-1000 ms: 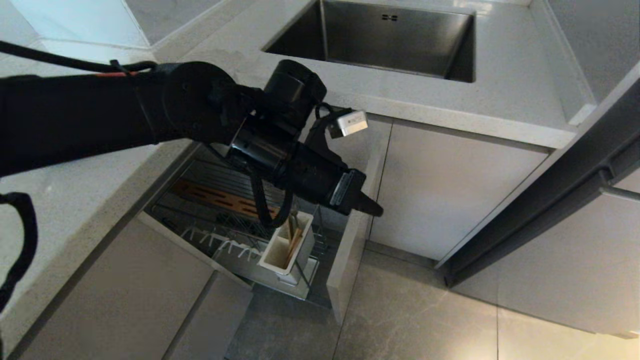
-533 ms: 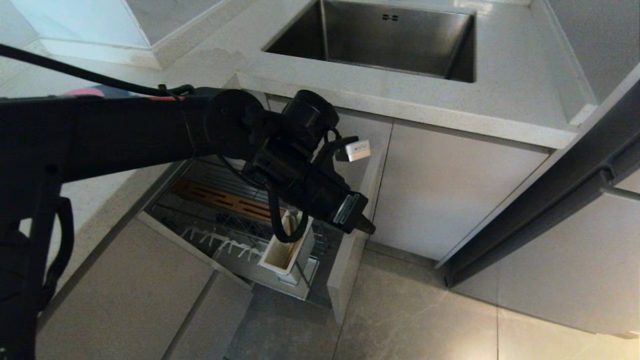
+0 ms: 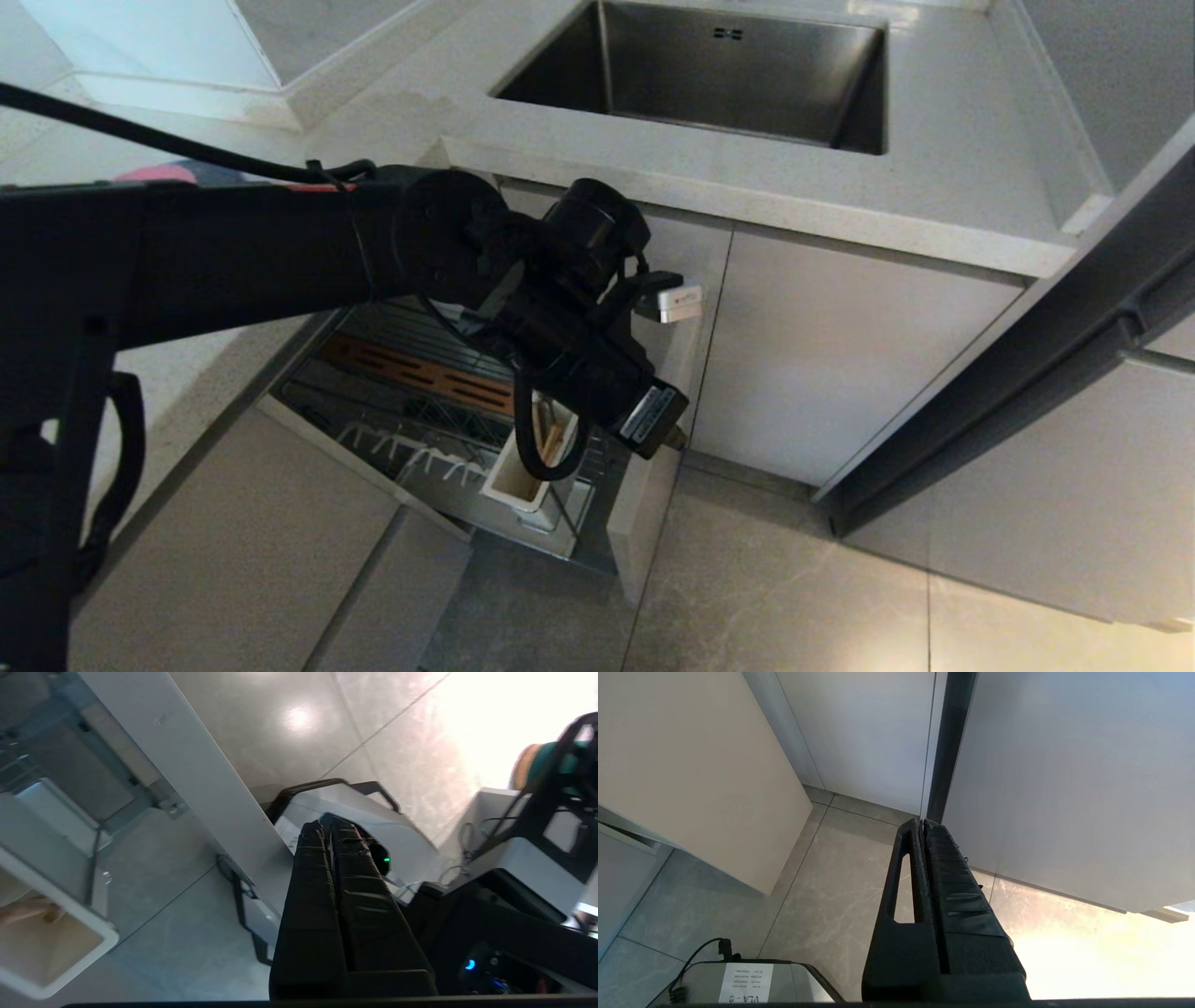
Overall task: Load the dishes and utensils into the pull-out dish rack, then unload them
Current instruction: Close the cupboard
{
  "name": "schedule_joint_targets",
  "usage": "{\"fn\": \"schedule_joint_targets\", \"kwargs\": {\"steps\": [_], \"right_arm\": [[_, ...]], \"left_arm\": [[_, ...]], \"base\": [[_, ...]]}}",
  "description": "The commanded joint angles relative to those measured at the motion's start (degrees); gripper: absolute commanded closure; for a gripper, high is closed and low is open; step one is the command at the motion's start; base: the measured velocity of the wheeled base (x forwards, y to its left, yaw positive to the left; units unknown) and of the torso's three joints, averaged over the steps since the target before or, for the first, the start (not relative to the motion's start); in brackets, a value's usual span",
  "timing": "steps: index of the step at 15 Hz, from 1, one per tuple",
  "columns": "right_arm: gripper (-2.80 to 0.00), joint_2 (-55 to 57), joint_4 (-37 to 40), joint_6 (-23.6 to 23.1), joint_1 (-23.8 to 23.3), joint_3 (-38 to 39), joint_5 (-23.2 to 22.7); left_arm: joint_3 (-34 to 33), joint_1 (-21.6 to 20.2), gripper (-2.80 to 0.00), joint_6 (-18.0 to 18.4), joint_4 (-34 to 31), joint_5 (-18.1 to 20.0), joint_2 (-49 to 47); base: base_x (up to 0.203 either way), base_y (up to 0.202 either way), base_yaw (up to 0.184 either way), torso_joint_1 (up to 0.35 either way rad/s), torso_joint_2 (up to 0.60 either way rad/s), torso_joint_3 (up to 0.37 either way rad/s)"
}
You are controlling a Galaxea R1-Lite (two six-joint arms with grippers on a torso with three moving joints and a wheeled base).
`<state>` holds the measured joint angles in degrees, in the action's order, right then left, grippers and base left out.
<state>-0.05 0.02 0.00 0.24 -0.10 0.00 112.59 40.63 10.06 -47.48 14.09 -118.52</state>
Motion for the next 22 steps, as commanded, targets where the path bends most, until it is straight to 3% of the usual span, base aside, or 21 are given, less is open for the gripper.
{"fn": "schedule_joint_targets", "kwargs": {"steps": [1, 7, 12, 18, 22], "right_arm": [[0.0, 0.05, -0.02, 0.0, 0.02, 0.01, 0.0], [0.0, 0.05, 0.06, 0.0, 0.02, 0.01, 0.0], [0.0, 0.05, -0.02, 0.0, 0.02, 0.01, 0.0], [0.0, 0.05, -0.02, 0.0, 0.02, 0.01, 0.0], [0.0, 0.05, 0.04, 0.0, 0.02, 0.01, 0.0]], "left_arm": [[0.0, -0.08, 0.0, 0.05, -0.25, -1.3, 0.06], [0.0, -0.11, 0.0, 0.34, 0.02, -8.68, 0.83], [0.0, -0.43, 0.0, 2.72, 0.5, -19.27, 1.96], [-0.09, -2.74, 0.0, 8.01, 0.54, -36.88, 3.69], [-0.18, -4.46, 0.0, 8.24, -1.27, -42.54, 3.82]], "base": [[0.0, 0.0, 0.0, 0.0, 0.0, 0.0], [0.0, 0.0, 0.0, 0.0, 0.0, 0.0], [0.0, 0.0, 0.0, 0.0, 0.0, 0.0], [0.0, 0.0, 0.0, 0.0, 0.0, 0.0], [0.0, 0.0, 0.0, 0.0, 0.0, 0.0]]}}
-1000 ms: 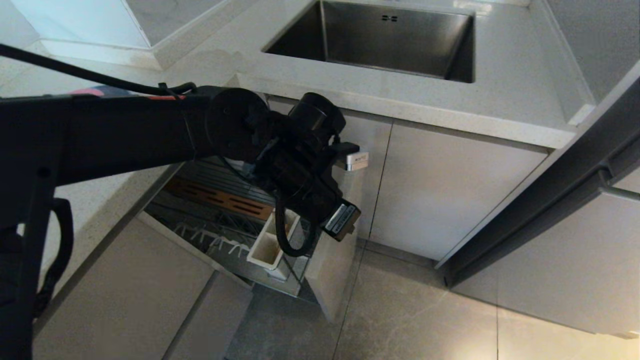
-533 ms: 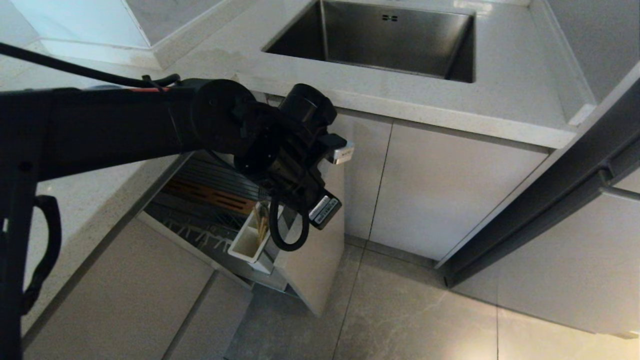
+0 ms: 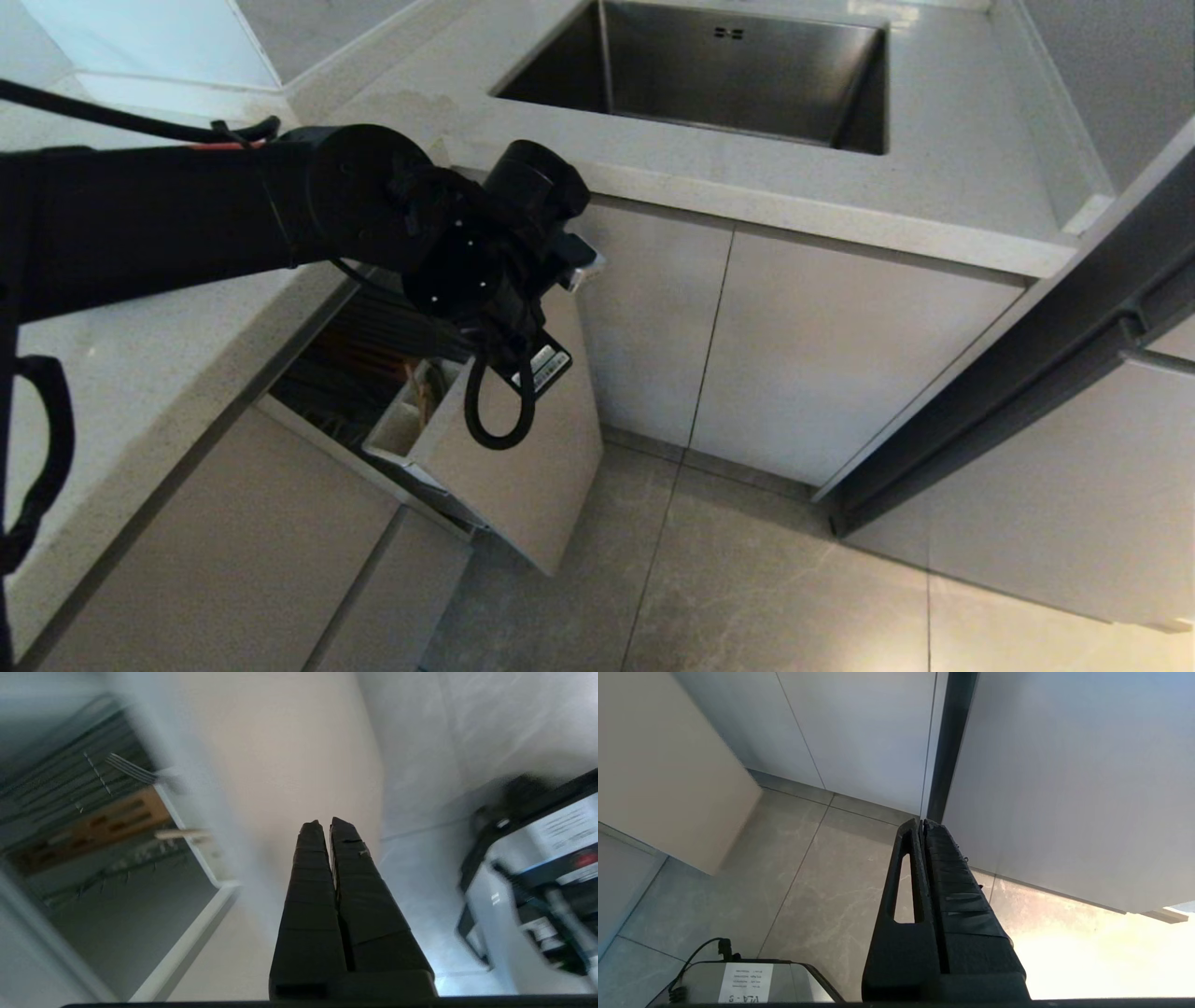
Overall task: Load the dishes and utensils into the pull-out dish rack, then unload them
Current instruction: Close the cupboard
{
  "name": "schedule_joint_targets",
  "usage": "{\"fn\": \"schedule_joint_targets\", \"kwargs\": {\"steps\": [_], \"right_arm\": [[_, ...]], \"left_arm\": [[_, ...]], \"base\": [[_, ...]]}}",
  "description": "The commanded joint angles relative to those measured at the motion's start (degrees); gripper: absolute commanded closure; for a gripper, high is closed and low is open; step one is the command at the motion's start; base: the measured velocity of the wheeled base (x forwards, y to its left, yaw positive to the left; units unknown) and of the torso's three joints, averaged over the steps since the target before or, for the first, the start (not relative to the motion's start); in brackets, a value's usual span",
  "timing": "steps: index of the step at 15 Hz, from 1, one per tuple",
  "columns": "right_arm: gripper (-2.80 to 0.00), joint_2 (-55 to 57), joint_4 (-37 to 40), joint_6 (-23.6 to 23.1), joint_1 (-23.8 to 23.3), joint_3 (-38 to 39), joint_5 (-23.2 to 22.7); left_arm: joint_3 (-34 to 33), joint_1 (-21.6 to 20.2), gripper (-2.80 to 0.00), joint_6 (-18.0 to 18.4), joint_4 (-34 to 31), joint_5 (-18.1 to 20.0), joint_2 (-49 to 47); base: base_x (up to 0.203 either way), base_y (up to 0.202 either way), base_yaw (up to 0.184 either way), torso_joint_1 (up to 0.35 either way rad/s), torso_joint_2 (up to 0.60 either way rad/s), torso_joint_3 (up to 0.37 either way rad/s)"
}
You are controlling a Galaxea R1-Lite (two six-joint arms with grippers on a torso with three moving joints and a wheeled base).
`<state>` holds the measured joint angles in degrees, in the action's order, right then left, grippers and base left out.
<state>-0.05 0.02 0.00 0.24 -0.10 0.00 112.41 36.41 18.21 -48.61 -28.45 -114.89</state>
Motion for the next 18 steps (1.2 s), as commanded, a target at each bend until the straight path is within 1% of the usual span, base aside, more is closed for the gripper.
{"fn": "schedule_joint_targets", "kwargs": {"steps": [1, 3, 5, 6, 7, 8, 10, 13, 15, 18], "right_arm": [[0.0, 0.05, -0.02, 0.0, 0.02, 0.01, 0.0], [0.0, 0.05, -0.02, 0.0, 0.02, 0.01, 0.0], [0.0, 0.05, -0.02, 0.0, 0.02, 0.01, 0.0], [0.0, 0.05, -0.02, 0.0, 0.02, 0.01, 0.0], [0.0, 0.05, 0.06, 0.0, 0.02, 0.01, 0.0], [0.0, 0.05, -0.02, 0.0, 0.02, 0.01, 0.0], [0.0, 0.05, -0.02, 0.0, 0.02, 0.01, 0.0], [0.0, 0.05, -0.02, 0.0, 0.02, 0.01, 0.0], [0.0, 0.05, -0.02, 0.0, 0.02, 0.01, 0.0], [0.0, 0.05, -0.02, 0.0, 0.02, 0.01, 0.0]], "left_arm": [[0.0, -1.12, 0.0, 0.0, -1.35, -1.23, 0.2], [-0.18, -2.79, 0.0, -0.31, -2.06, -5.46, 0.12], [-0.53, -5.14, 0.0, -0.67, -2.34, -11.42, -0.03], [-0.59, -6.54, 0.0, -1.33, -3.23, -13.49, -0.06], [-0.58, -7.98, 0.0, -2.09, -4.18, -14.8, -0.01], [-0.6, -9.19, 0.0, -2.57, -4.5, -15.61, 0.07], [-0.52, -10.3, 0.0, -3.5, -4.56, -17.12, 0.44], [-0.52, -9.63, 0.0, -3.71, -4.48, -17.34, 0.64], [-0.52, -8.82, 0.0, -4.26, -4.48, -18.37, 0.34], [-0.61, -8.88, 0.0, -4.5, -4.59, -18.57, 0.02]], "base": [[0.0, 0.0, 0.0, 0.0, 0.0, 0.0], [0.0, 0.0, 0.0, 0.0, 0.0, 0.0], [0.0, 0.0, 0.0, 0.0, 0.0, 0.0], [0.0, 0.0, 0.0, 0.0, 0.0, 0.0], [0.0, 0.0, 0.0, 0.0, 0.0, 0.0], [0.0, 0.0, 0.0, 0.0, 0.0, 0.0], [0.0, 0.0, 0.0, 0.0, 0.0, 0.0], [0.0, 0.0, 0.0, 0.0, 0.0, 0.0], [0.0, 0.0, 0.0, 0.0, 0.0, 0.0], [0.0, 0.0, 0.0, 0.0, 0.0, 0.0]]}}
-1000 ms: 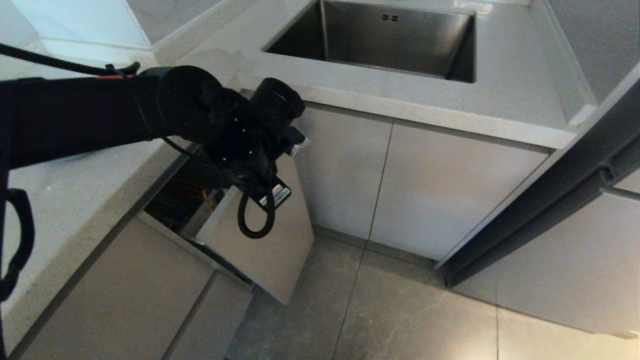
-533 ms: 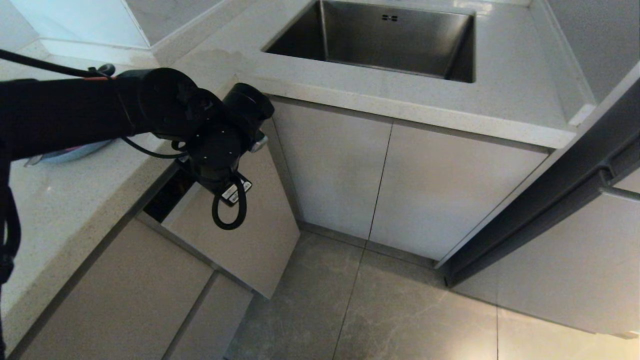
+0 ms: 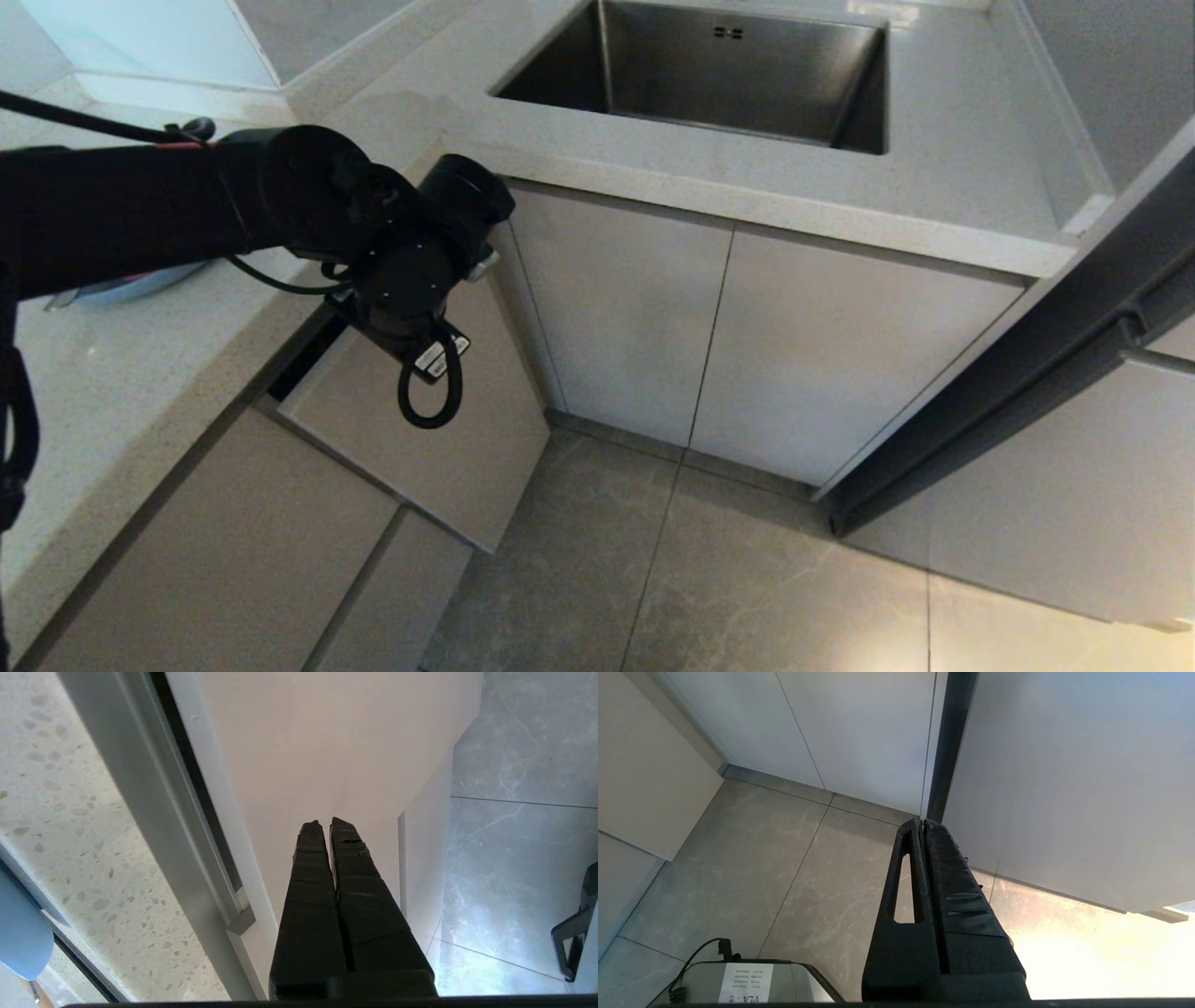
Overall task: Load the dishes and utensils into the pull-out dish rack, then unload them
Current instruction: Close the cupboard
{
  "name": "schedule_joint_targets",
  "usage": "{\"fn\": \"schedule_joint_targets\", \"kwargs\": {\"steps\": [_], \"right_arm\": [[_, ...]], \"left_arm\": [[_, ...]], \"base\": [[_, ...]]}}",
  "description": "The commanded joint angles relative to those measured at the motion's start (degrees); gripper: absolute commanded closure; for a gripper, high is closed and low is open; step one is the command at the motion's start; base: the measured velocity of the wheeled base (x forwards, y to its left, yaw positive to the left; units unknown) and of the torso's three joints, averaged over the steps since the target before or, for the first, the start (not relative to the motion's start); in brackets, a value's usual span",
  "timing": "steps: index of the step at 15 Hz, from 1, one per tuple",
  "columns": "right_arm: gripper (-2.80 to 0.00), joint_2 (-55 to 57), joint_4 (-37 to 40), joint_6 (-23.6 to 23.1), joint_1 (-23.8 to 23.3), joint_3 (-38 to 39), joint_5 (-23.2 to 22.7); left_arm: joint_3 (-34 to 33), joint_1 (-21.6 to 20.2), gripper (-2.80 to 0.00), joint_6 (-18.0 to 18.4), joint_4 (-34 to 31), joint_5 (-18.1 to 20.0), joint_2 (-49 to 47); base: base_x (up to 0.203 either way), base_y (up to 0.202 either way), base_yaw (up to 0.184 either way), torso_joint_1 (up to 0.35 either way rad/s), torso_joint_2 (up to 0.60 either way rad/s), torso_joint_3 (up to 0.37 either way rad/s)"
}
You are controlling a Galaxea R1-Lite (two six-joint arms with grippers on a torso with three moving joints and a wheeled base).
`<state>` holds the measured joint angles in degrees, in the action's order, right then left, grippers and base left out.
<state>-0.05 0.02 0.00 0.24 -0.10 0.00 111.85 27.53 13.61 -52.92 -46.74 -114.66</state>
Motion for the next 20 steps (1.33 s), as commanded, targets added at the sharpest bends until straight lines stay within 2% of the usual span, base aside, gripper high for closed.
{"fn": "schedule_joint_targets", "kwargs": {"steps": [1, 5, 7, 9, 14, 17, 20], "right_arm": [[0.0, 0.05, -0.02, 0.0, 0.02, 0.01, 0.0], [0.0, 0.05, -0.02, 0.0, 0.02, 0.01, 0.0], [0.0, 0.05, -0.01, 0.0, 0.02, 0.01, 0.0], [0.0, 0.05, -0.02, 0.0, 0.02, 0.01, 0.0], [0.0, 0.05, -0.01, 0.0, 0.02, 0.01, 0.0], [0.0, 0.05, 0.06, 0.0, 0.02, 0.01, 0.0], [0.0, 0.05, 0.06, 0.0, 0.02, 0.01, 0.0]], "left_arm": [[-0.05, -0.02, 0.0, 0.01, -0.34, -0.28, -0.21], [-0.55, -0.89, 0.0, -0.3, -2.15, -0.3, -1.18], [-0.66, -1.46, 0.0, -2.68, -3.84, -0.13, -2.64], [-0.67, -1.72, 0.0, -3.47, -4.86, -0.03, -4.84], [-0.41, -3.09, 0.0, -3.17, -2.85, -0.22, -8.67], [-0.4, -3.81, 0.0, -3.14, -2.21, -1.48, -10.31], [-0.32, -4.31, 0.0, -3.41, 0.6, -5.36, -11.46]], "base": [[0.0, 0.0, 0.0, 0.0, 0.0, 0.0], [0.0, 0.0, 0.0, 0.0, 0.0, 0.0], [0.0, 0.0, 0.0, 0.0, 0.0, 0.0], [0.0, 0.0, 0.0, 0.0, 0.0, 0.0], [0.0, 0.0, 0.0, 0.0, 0.0, 0.0], [0.0, 0.0, 0.0, 0.0, 0.0, 0.0], [0.0, 0.0, 0.0, 0.0, 0.0, 0.0]]}}
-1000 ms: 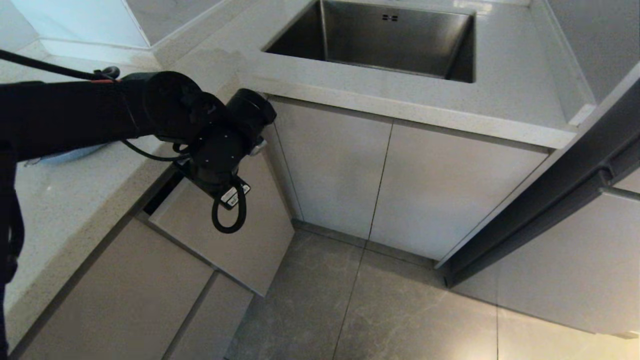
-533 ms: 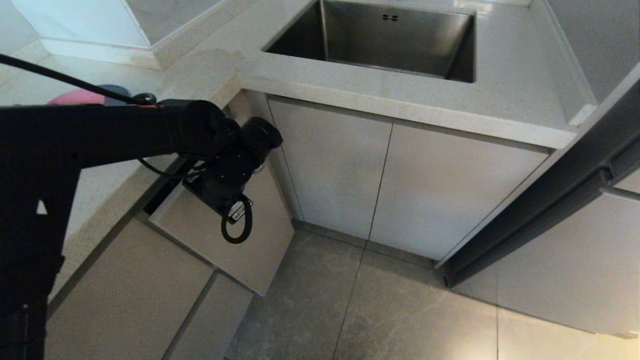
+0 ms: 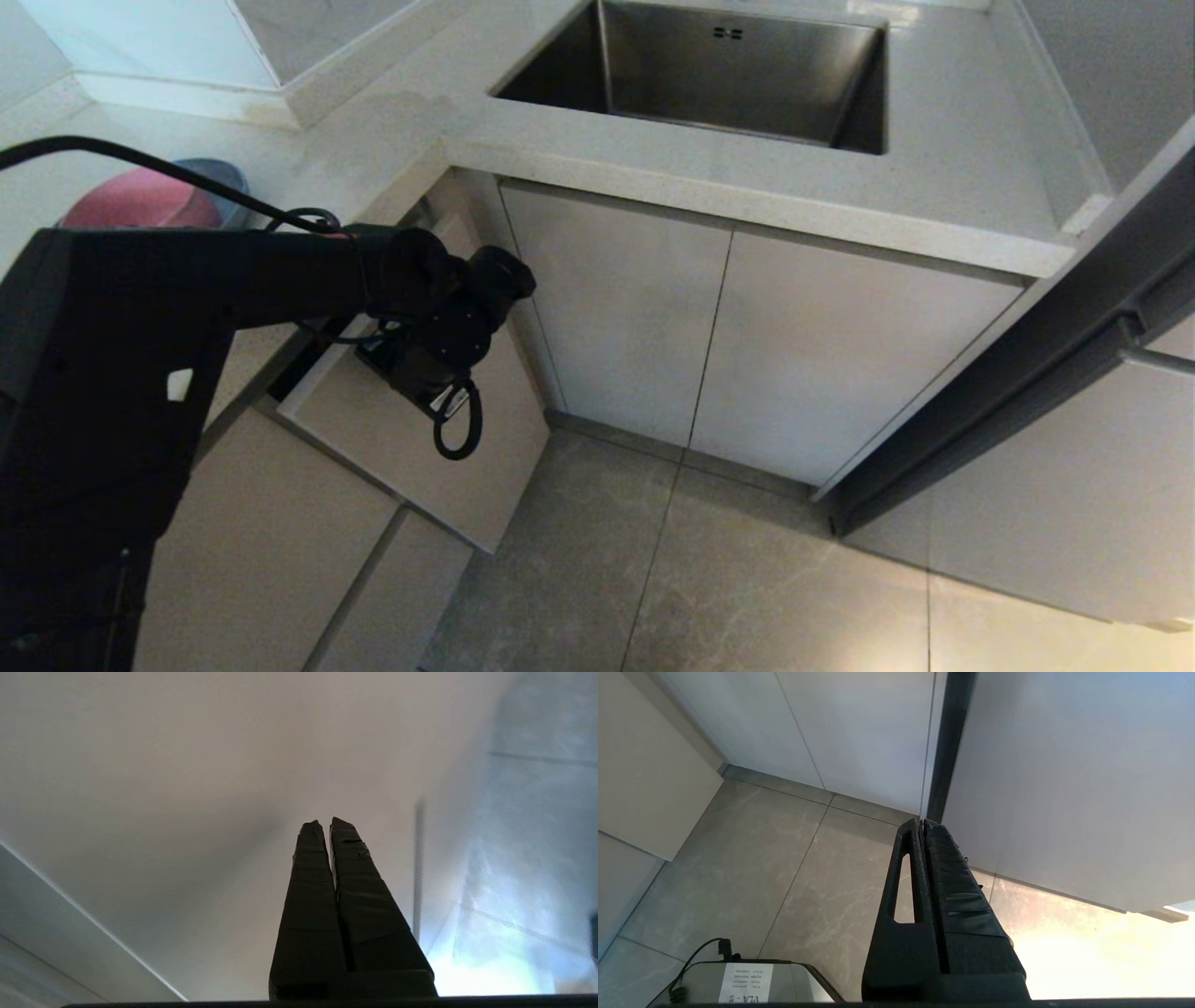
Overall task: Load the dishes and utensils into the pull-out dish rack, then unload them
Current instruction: Close the cupboard
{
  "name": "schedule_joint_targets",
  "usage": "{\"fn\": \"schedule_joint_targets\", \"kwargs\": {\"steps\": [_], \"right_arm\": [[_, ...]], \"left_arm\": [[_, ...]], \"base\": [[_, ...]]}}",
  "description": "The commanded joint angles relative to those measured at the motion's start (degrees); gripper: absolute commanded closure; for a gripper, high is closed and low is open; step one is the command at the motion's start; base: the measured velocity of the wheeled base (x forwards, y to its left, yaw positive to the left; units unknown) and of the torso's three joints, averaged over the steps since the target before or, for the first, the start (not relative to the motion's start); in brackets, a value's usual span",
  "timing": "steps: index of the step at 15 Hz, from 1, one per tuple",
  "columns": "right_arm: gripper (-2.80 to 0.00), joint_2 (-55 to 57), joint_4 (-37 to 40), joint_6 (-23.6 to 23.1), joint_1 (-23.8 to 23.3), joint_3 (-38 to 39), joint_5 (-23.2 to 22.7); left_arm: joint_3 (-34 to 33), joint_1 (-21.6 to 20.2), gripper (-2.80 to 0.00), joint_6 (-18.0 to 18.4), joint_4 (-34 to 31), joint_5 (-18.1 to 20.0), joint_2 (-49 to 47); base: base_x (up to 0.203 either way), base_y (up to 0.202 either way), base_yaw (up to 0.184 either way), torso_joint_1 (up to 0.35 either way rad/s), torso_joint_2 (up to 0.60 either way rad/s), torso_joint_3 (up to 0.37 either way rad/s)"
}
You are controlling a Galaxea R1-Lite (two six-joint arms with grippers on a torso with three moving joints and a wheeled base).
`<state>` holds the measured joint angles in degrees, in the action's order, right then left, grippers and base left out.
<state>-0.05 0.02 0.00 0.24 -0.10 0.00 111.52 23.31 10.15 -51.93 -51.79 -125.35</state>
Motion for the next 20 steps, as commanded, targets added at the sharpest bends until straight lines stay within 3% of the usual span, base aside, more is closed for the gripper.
{"fn": "schedule_joint_targets", "kwargs": {"steps": [1, 8, 14, 17, 20], "right_arm": [[0.0, 0.05, 0.0, 0.0, 0.02, 0.01, 0.0], [0.0, 0.05, 0.06, 0.0, 0.02, 0.01, 0.0], [0.0, 0.05, -0.02, 0.0, 0.02, 0.01, 0.0], [0.0, 0.05, -0.02, 0.0, 0.02, 0.01, 0.0], [0.0, 0.05, -0.02, 0.0, 0.02, 0.01, 0.0]], "left_arm": [[0.01, -0.43, 0.0, 0.04, 0.53, -0.87, -0.78], [0.03, -2.54, 0.0, -1.16, 2.45, -5.72, -1.12], [0.01, -3.66, 0.0, -2.02, 2.45, -6.31, -1.07], [-0.04, -1.0, 0.0, -2.05, 2.22, -6.19, -1.26], [-0.16, 4.79, 0.0, -2.01, 2.16, -4.43, 0.39]], "base": [[0.0, 0.0, 0.0, 0.0, 0.0, 0.0], [0.0, 0.0, 0.0, 0.0, 0.0, 0.0], [0.0, 0.0, 0.0, 0.0, 0.0, 0.0], [0.0, 0.0, 0.0, 0.0, 0.0, 0.0], [0.0, 0.0, 0.0, 0.0, 0.0, 0.0]]}}
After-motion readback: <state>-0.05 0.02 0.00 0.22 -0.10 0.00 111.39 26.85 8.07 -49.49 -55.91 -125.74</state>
